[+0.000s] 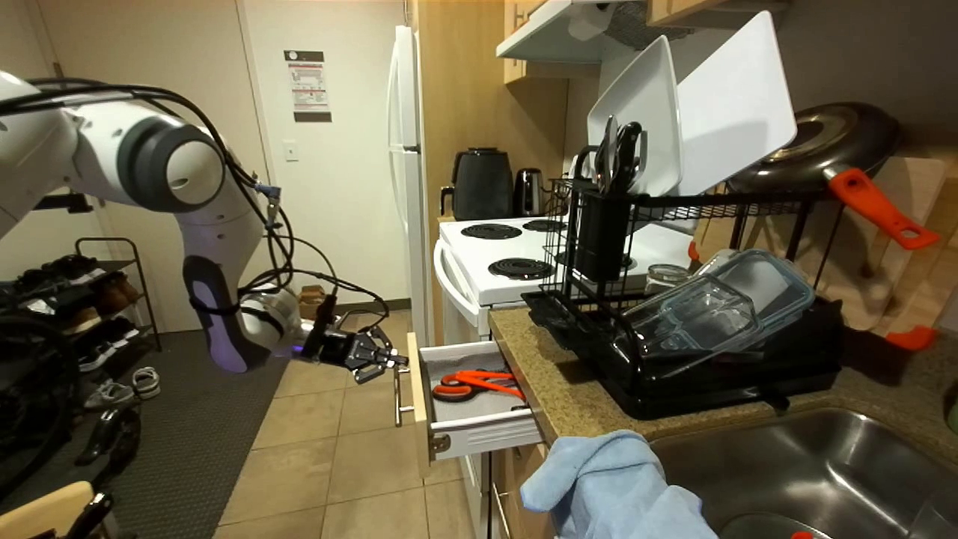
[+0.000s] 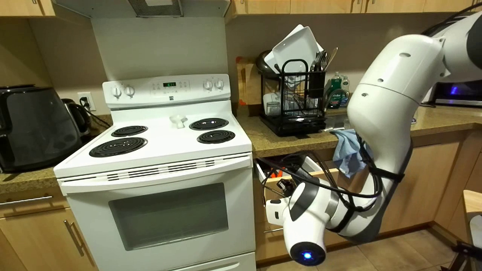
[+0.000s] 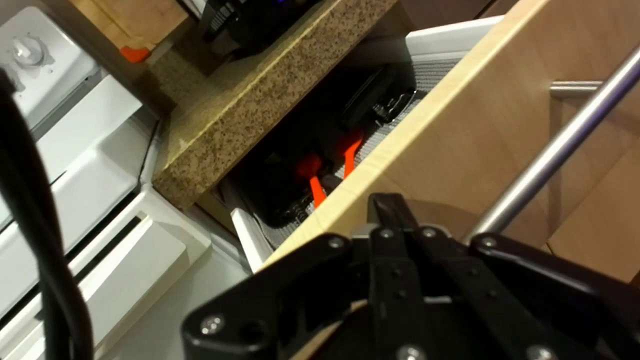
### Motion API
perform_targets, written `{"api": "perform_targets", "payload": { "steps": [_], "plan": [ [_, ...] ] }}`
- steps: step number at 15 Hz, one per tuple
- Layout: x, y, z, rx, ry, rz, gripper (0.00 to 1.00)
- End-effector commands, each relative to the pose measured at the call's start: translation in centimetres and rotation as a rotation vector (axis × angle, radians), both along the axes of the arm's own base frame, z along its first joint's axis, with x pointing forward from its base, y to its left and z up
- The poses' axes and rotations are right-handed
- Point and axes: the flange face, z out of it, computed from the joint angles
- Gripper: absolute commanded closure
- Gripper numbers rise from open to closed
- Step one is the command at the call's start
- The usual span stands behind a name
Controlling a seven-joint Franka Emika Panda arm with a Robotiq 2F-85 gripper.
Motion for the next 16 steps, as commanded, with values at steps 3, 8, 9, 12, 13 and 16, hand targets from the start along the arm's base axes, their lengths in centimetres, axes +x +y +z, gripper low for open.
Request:
{"api": "perform_targets", "payload": {
  "steps": [3,8,9,12,13,16],
  "plan": [
    [3.1,-0.4,-0.5,0.020,-0.125,-0.187,1.00],
    [5.1,-0.5,-1.1,0.016,-0.187,-0.238,1.00],
    [5.3,-0.5,-1.3,0.010,-0.190,-0.240,1.00],
    [3.6,-0.5,-1.4,-0.005,-0.115,-0.161,0.73],
    [1.8,-0.8,-0.9,-0.005,-0.047,-0.098,0.67],
    [0.0,-0.2,0.8,0.002,-0.021,0.018,0.49]
  ]
}}
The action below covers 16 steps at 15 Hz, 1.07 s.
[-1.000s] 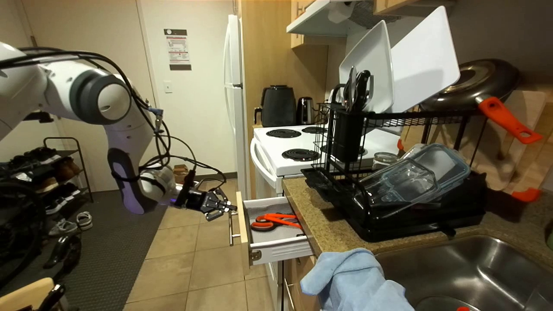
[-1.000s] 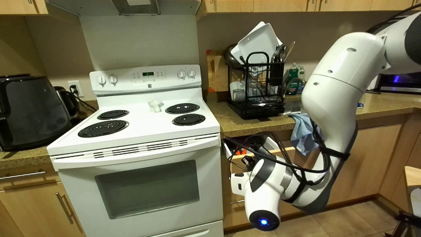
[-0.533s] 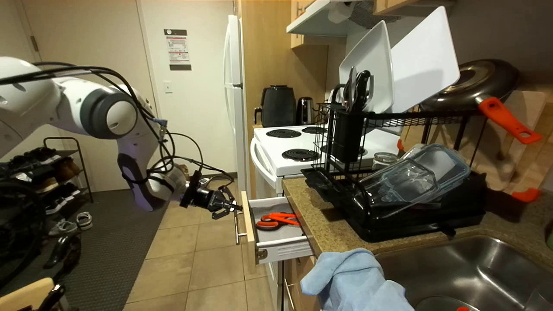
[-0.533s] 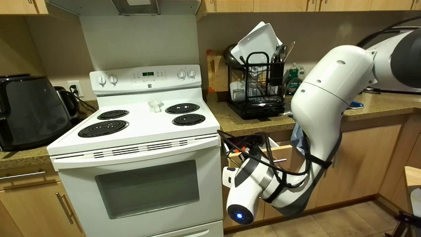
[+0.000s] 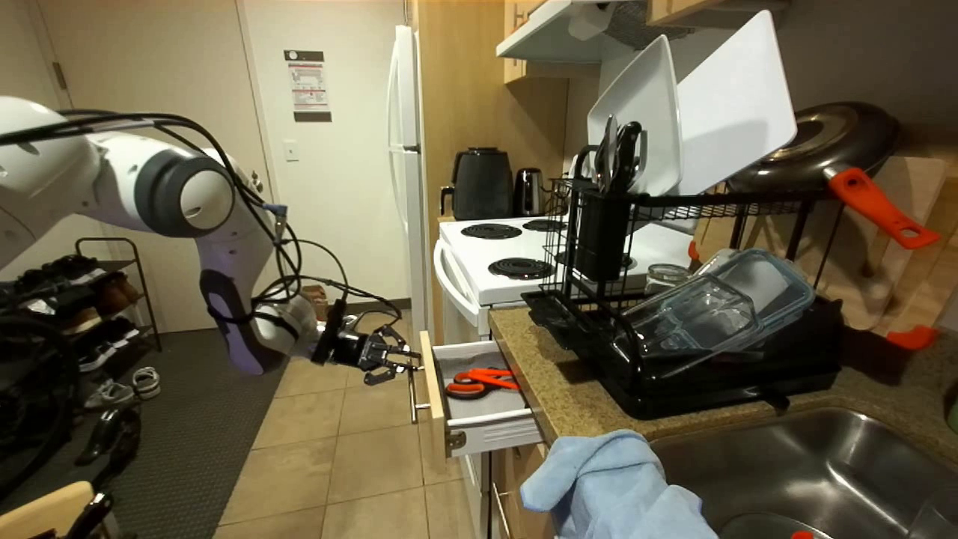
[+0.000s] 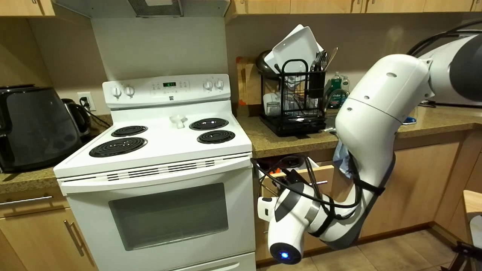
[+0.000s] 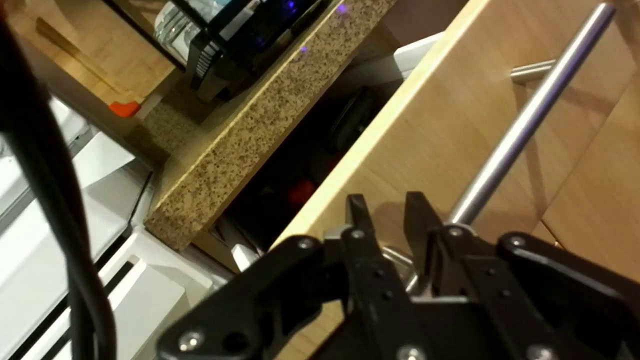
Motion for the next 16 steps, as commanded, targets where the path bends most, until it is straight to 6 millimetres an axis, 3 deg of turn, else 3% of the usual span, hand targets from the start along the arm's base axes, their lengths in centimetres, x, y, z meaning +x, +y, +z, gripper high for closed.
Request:
{"api": "perform_targets", "payload": {
  "steps": [1,5,8,9,16],
  "plan": [
    [-3.7,0.0,3.0,0.018,0.079,0.166,0.43],
    [-7.2,-0.3,5.3,0.018,0.149,0.338,0.17],
    [-10.1,-2.2,7.0,-0.015,0.230,0.442,0.00],
    [-11.0,-3.1,7.6,-0.032,0.259,0.473,0.29],
    [-11.8,-7.0,9.5,-0.216,0.485,0.660,0.71]
  ]
}}
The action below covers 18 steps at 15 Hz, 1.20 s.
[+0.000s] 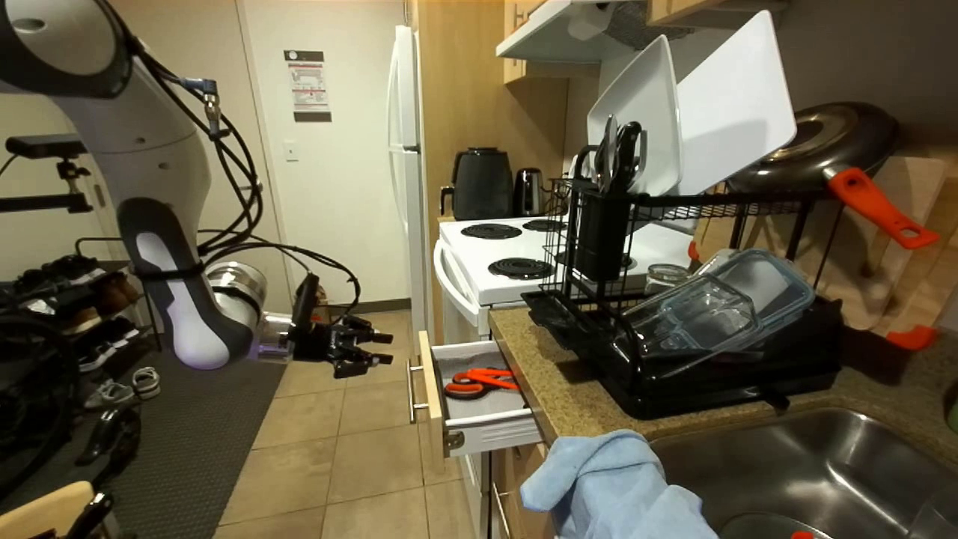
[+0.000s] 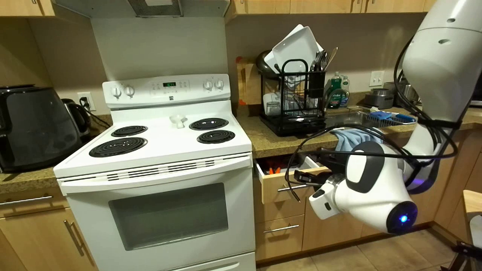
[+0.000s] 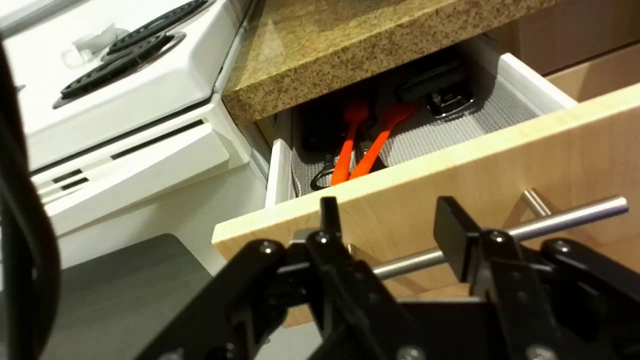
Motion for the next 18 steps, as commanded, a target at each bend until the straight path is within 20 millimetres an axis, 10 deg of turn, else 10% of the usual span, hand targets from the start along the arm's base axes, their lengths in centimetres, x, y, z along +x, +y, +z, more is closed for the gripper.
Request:
{"api": "perform_targets", "payload": {
  "steps": [1,5,18],
  "plan": [
    [-0.5,-2.0,1.2,-0.122,0.096,0.123,0.79],
    [-0.8,-2.7,-0.1,-0.257,0.176,0.245,0.99],
    [0.4,-1.6,-4.2,-0.367,0.133,0.306,1.00]
  ]
}}
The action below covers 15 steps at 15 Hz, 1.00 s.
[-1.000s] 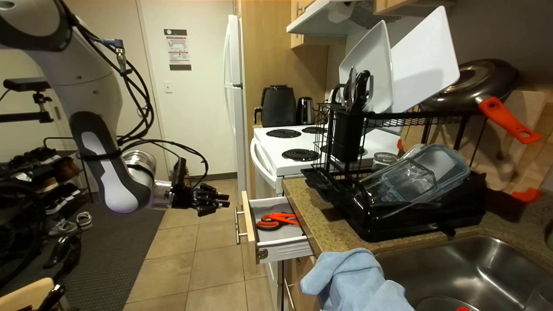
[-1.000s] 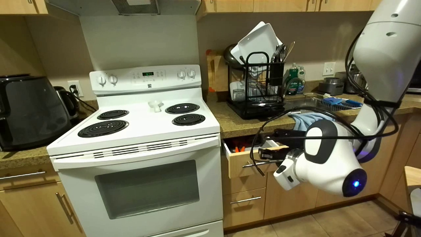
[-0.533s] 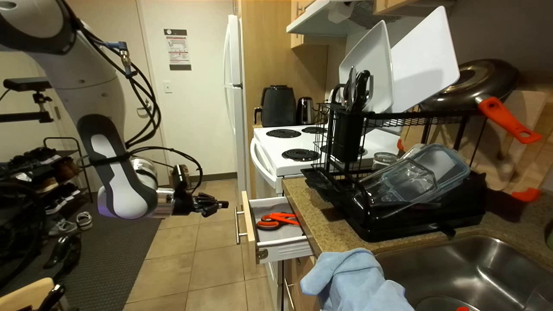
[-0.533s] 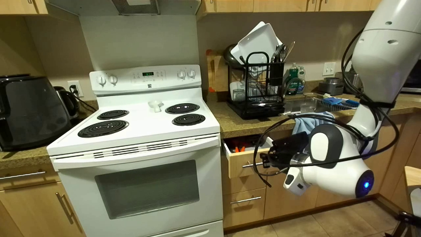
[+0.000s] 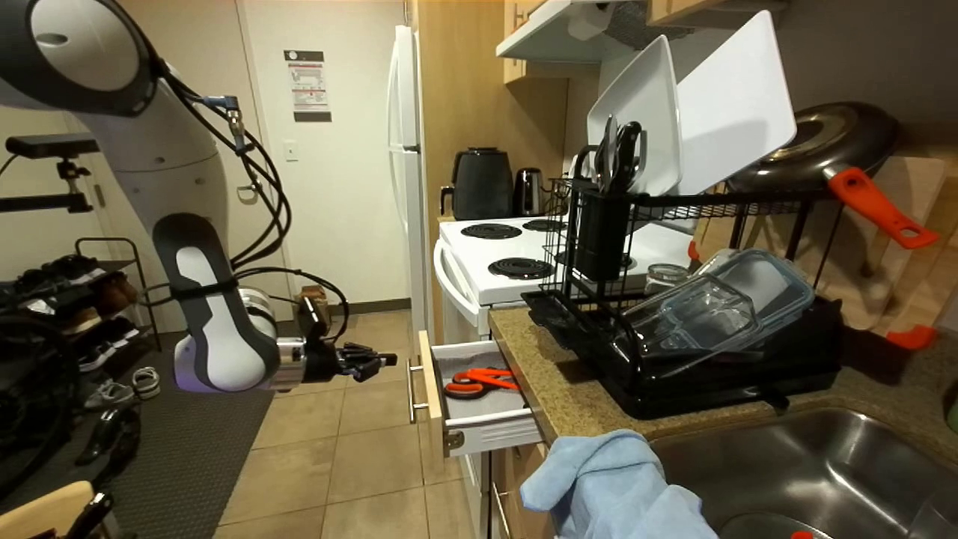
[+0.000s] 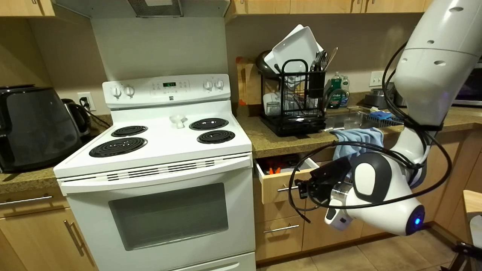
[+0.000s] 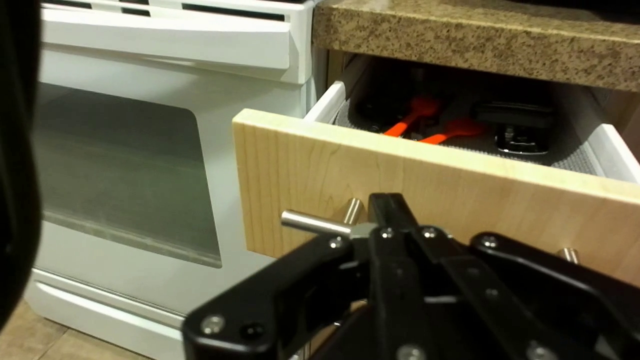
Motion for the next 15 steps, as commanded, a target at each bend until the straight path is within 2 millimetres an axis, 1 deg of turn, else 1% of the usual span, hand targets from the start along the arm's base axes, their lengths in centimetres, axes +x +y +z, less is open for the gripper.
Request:
{"api": "perform_targets", "payload": {
  "steps": [1,6,13,15],
  "plan": [
    [1.6,1.0,-0.8,0.016,-0.044,-0.063,1.00],
    [4.5,2.2,-1.4,0.052,-0.072,-0.213,1.00],
    [7.1,2.8,-2.6,0.083,-0.085,-0.373,1.00],
    [8.1,2.8,-3.0,0.107,-0.105,-0.418,1.00]
  ]
}}
